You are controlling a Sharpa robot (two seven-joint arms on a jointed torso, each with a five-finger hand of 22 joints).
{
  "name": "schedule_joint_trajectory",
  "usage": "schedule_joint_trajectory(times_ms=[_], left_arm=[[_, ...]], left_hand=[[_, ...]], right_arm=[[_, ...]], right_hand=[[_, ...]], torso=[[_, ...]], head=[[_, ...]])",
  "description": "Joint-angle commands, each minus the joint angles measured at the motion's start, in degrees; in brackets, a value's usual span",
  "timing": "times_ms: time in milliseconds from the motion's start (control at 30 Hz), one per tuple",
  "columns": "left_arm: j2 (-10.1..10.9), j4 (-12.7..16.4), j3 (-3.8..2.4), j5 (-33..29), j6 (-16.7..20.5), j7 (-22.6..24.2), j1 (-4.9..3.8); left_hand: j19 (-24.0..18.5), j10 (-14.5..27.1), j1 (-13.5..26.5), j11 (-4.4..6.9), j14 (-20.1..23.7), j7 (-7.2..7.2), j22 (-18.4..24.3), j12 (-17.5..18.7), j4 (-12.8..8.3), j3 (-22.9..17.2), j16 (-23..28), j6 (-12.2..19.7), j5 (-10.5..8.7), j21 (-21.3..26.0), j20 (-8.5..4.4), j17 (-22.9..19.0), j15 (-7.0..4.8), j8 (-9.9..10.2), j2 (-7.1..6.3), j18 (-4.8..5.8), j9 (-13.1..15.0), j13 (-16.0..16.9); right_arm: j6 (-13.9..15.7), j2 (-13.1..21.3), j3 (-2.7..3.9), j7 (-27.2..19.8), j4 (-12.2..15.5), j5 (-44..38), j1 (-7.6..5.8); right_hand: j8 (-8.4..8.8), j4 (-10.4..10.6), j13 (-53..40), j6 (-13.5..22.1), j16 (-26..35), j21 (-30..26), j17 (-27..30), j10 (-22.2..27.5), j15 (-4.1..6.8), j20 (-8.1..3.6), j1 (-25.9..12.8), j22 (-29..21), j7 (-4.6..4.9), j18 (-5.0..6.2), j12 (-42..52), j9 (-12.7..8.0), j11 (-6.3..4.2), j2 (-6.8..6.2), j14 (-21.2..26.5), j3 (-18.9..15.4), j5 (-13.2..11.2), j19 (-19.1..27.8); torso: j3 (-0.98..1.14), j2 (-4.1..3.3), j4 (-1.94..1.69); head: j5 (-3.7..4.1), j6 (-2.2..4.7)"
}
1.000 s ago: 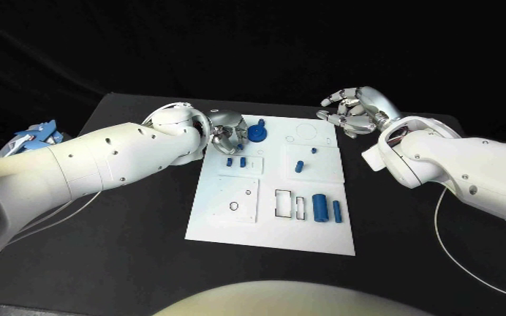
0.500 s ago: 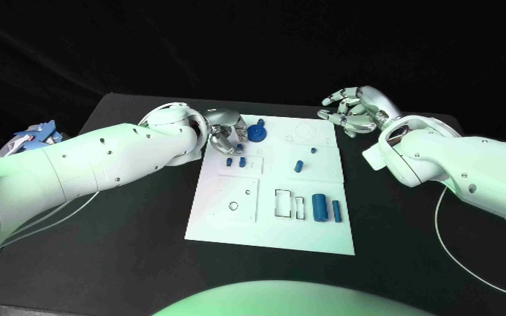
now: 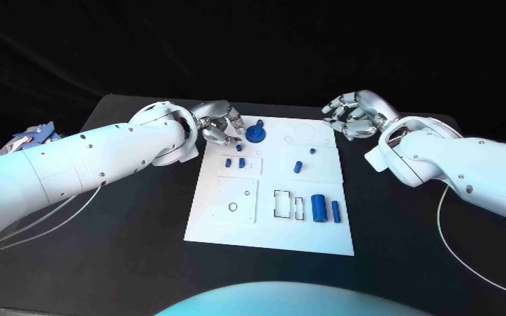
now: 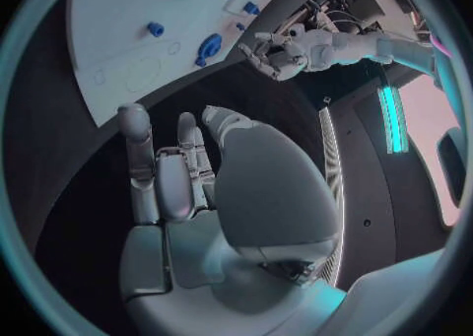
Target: Assemble the parts on the task board
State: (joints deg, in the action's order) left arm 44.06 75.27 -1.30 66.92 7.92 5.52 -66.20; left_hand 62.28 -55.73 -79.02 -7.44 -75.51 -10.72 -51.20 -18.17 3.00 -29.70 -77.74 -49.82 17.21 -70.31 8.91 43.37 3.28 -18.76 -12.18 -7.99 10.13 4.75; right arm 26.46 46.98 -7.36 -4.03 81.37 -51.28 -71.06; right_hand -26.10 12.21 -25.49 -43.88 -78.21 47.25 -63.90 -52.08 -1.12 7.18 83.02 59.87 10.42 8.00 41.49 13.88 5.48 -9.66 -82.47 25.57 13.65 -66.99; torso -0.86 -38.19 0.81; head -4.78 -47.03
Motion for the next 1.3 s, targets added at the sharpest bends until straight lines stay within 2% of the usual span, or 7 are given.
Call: schedule_joint_trajectory(times_ms=[33, 100, 200, 333, 400, 667, 1300], left_arm=[[0.9, 0.4, -0.14, -20.7, 4.3, 6.8, -0.05], [1.9, 0.9, -0.19, -31.1, 4.5, 9.2, -0.05], [2.9, 1.6, -0.21, -41.8, 3.6, 11.3, -0.02], [3.8, 2.5, -0.20, -49.7, 2.5, 12.9, 0.05], [4.3, 3.1, -0.20, -53.7, 2.0, 13.8, 0.16], [5.6, 4.8, -0.18, -61.1, 1.7, 16.5, 0.46], [6.4, 5.6, -0.18, -64.1, 0.9, 18.0, 0.56]], left_hand=[[-1.0, -1.5, -0.2, 0.44, 0.7, 0.15, 1.3, -1.1, 0.1, -1.0, 0.8, -0.6, 0.21, 0.8, -0.60, -2.3, -0.63, -0.3, 0.61, -0.80, 0.0, 0.3], [-8.2, -1.5, -0.5, 0.55, 7.6, 0.35, 10.1, -2.1, -0.3, -2.6, 7.1, -1.3, 0.09, 6.4, -1.00, -17.0, -0.97, -1.0, 1.17, -2.52, 0.3, 0.5], [-10.0, -1.1, -0.9, 0.49, 10.3, 0.34, 11.6, -2.8, -1.0, -3.5, 10.3, -1.3, -0.01, 8.3, -1.10, -19.3, -1.07, -1.3, 1.58, -2.62, 0.6, 0.6], [-10.8, -1.8, -1.1, 0.80, 11.5, 0.34, 12.1, -3.9, -1.6, -3.5, 12.1, -1.3, -0.13, 9.2, -1.20, -20.3, -1.13, -1.6, 2.06, -2.65, 0.7, 0.9], [-11.0, -2.5, -0.7, 1.04, 11.7, 0.48, 12.3, -4.7, -1.7, -3.0, 12.8, -1.3, -0.15, 9.7, -1.26, -20.8, -1.27, -1.6, 2.14, -2.64, 0.8, 1.2], [-11.2, -4.5, 0.3, 2.02, 11.8, 1.13, 13.3, -8.6, -1.8, -1.4, 13.9, -1.3, -0.13, 11.2, -1.68, -21.5, -1.93, -1.7, 2.21, -2.61, 0.9, 3.1], [-11.2, -2.4, 0.9, 1.66, 12.4, 0.87, 14.0, -9.5, -1.8, -0.9, 14.5, -0.8, -0.04, 12.3, -1.60, -21.9, -1.66, -1.4, 2.23, -2.55, 0.8, 3.7]], right_arm=[[-5.7, -0.3, 0.02, 2.3, -0.3, -10.4, 0.06], [-7.9, -0.5, 0.02, 3.2, -0.6, -16.2, 0.13], [-9.7, -0.7, 0.02, 4.4, -0.8, -23.0, 0.32], [-11.0, -1.0, 0.02, 5.6, -0.9, -29.1, 0.64], [-11.5, -1.2, 0.02, 6.4, -0.9, -32.5, 0.86], [-11.9, -2.3, 0.02, 9.2, -0.7, -40.2, 1.64], [-11.4, -5.4, -0.10, 11.9, -1.9, -44.0, 3.33]], right_hand=[[0.09, -1.7, 3.3, -1.6, 0.4, 0.4, 0.5, -1.0, 0.06, -0.36, -0.2, 0.7, -0.18, 0.83, -4.8, -0.3, 0.05, -1.19, 0.3, 2.7, -1.1, -0.4], [0.53, -3.7, 6.9, -2.8, 0.9, 1.3, 1.4, -2.4, -0.03, -0.28, -1.4, 1.9, -0.08, 0.64, -10.8, -0.8, 0.13, -2.08, 0.2, 4.8, -2.2, -0.8], [1.37, -4.8, 9.2, -3.5, 0.7, 2.1, 1.1, -3.1, -0.14, -0.23, -2.4, 2.8, -0.25, 0.50, -14.3, -1.2, 0.30, -2.51, -0.1, 5.8, -2.6, -1.3], [1.92, -5.4, 10.8, -4.1, 0.4, 2.9, 0.5, -3.5, -0.32, -0.26, -3.4, 3.5, -0.29, 0.36, -16.6, -1.4, 0.48, -2.97, -0.4, 6.2, -3.0, -1.7], [2.32, -5.8, 11.8, -4.3, 0.0, 3.6, -0.1, -3.6, -0.49, -0.24, -3.9, 4.2, -0.21, 0.21, -18.0, -1.6, 0.66, -3.30, -0.7, 6.4, -3.1, -2.1], [2.72, -6.5, 13.2, -5.1, -0.7, 5.6, -1.3, -5.1, -0.47, -0.09, -5.0, 5.8, -0.02, -0.23, -19.5, -1.7, 0.73, -3.90, -1.3, 6.4, -3.2, -3.4], [2.72, -7.6, 14.5, -6.8, -2.7, 11.8, -4.6, -7.7, 0.00, -0.14, -5.6, 10.2, -0.51, -1.31, -20.5, -1.6, 0.20, -2.78, -2.6, 7.5, -3.2, -7.0]], torso=[[0.02, 0.04, -0.03], [-0.04, -0.01, 0.04], [-0.12, -0.04, 0.02], [-0.15, -0.01, -0.05], [-0.11, 0.02, -0.06], [-0.13, -0.10, -0.06], [0.03, -0.14, -0.08]], head=[[0.32, 0.28], [0.49, 0.44], [0.67, 0.62], [1.25, 0.83], [2.13, 0.94], [3.73, 1.10], [3.64, 0.46]])
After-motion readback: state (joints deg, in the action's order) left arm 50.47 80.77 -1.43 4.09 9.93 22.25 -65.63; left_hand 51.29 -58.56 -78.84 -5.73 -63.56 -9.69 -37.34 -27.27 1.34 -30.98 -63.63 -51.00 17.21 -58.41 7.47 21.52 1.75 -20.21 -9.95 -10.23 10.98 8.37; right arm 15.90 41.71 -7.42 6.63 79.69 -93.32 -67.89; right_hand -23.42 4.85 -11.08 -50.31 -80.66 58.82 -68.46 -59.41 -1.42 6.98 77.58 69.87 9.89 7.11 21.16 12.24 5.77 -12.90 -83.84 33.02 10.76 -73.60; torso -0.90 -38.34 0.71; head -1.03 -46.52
